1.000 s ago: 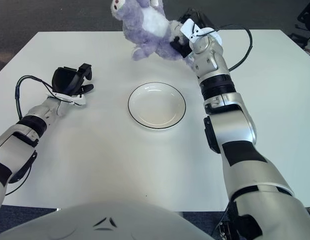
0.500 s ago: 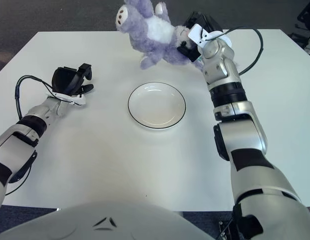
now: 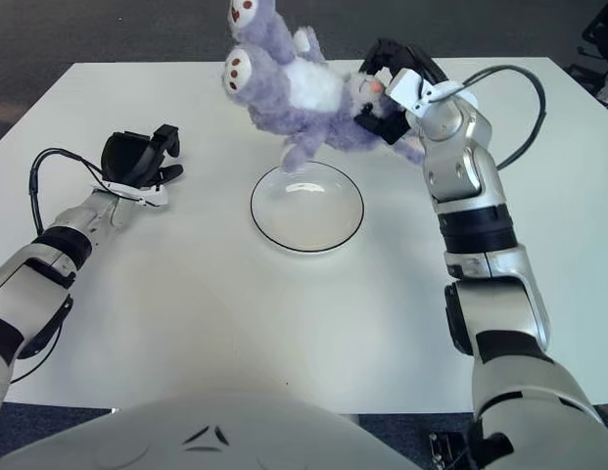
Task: Put the doll into the plate.
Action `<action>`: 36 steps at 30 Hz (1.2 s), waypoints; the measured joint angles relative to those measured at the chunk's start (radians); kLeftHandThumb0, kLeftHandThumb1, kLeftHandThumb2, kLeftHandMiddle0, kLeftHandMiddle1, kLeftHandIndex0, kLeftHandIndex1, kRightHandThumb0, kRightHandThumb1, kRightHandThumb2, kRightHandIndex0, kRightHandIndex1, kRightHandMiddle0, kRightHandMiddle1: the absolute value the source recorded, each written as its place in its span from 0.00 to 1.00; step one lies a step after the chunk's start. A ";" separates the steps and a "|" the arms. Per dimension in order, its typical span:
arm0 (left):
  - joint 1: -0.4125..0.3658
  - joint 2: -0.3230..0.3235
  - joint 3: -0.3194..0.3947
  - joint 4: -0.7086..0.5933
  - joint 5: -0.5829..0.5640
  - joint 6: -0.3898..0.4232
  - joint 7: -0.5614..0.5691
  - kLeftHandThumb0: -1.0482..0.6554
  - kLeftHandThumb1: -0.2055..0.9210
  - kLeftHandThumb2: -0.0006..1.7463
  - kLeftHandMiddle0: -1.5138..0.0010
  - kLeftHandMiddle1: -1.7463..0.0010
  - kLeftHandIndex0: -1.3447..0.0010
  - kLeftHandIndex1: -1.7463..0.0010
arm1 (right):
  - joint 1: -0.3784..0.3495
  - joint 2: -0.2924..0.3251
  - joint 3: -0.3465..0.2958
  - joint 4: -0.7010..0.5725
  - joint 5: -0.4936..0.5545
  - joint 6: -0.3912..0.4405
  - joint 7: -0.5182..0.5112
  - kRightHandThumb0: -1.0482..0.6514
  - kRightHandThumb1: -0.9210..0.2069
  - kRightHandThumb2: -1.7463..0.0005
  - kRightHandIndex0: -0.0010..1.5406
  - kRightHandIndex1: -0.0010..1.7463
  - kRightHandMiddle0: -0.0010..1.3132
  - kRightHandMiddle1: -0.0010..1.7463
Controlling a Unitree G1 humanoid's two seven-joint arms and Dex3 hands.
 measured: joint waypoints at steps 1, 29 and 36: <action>0.000 0.000 0.000 0.001 0.000 0.000 0.000 0.36 0.59 0.65 0.19 0.00 0.63 0.00 | 0.011 -0.003 -0.003 -0.010 0.003 0.003 0.005 0.62 0.79 0.06 0.54 0.97 0.46 1.00; -0.009 0.001 -0.011 0.022 -0.011 -0.013 0.000 0.36 0.58 0.66 0.19 0.00 0.62 0.00 | 0.210 -0.020 -0.072 -0.221 0.105 -0.042 0.081 0.62 0.77 0.08 0.54 0.98 0.44 1.00; -0.010 0.001 -0.013 0.022 -0.013 -0.013 0.000 0.36 0.59 0.65 0.19 0.00 0.62 0.00 | 0.230 -0.035 -0.077 -0.238 0.113 -0.071 0.113 0.62 0.74 0.10 0.52 0.97 0.42 1.00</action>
